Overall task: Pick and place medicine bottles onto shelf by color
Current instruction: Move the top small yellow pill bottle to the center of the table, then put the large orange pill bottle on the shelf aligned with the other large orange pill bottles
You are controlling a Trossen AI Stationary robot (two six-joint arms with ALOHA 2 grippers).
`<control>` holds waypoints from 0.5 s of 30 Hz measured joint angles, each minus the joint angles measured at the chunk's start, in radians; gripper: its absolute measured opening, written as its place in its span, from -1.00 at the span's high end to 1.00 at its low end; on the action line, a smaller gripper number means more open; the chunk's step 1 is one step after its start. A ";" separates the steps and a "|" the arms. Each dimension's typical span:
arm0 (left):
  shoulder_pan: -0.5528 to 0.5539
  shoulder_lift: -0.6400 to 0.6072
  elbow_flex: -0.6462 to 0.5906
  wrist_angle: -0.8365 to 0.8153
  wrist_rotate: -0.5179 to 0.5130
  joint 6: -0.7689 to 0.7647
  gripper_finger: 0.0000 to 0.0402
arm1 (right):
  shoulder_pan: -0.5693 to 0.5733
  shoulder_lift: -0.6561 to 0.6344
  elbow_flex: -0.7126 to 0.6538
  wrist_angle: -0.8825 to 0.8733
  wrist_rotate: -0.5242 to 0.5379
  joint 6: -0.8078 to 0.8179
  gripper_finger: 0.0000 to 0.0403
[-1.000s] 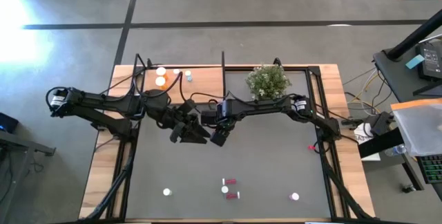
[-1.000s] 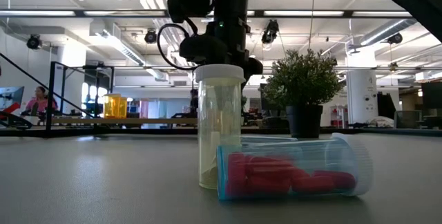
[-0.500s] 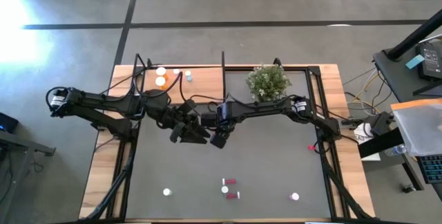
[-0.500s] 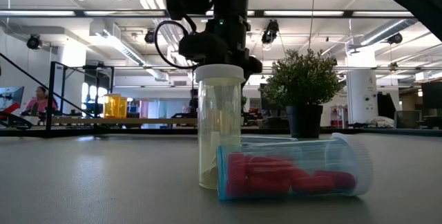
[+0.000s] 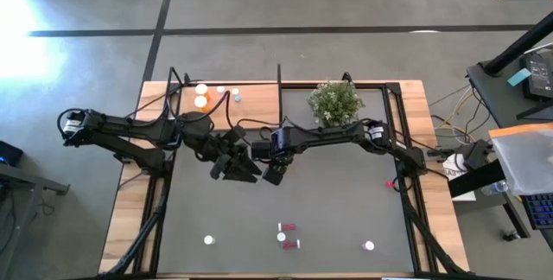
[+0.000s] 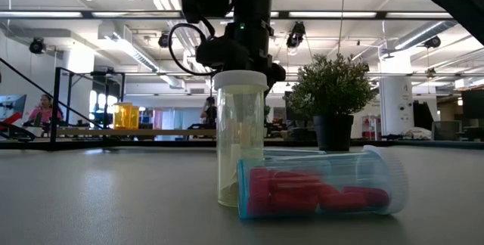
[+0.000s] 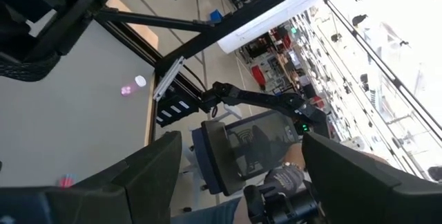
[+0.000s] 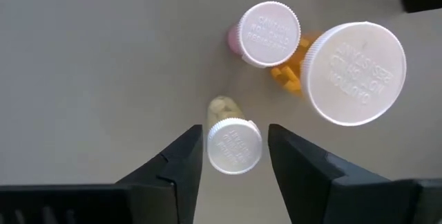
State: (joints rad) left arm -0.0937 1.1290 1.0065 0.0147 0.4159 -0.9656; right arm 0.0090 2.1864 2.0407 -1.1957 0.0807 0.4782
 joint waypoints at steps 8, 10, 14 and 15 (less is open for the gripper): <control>0.000 0.000 0.000 0.000 0.030 0.000 -0.41 | 0.000 -0.003 0.001 -0.006 0.000 -0.008 0.10; 0.000 0.000 0.000 0.000 0.037 0.000 -0.41 | 0.000 -0.004 0.014 -0.016 0.000 -0.008 0.07; 0.000 0.000 0.000 0.000 0.039 0.000 -0.41 | 0.000 -0.007 0.060 -0.071 0.000 -0.008 0.01; 0.000 0.000 0.000 0.000 0.039 0.000 -0.41 | 0.000 -0.007 0.075 -0.091 0.000 -0.008 0.01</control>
State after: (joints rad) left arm -0.0937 1.1290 1.0065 0.0143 0.4546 -0.9657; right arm 0.0090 2.1796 2.1161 -1.2867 0.0807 0.4702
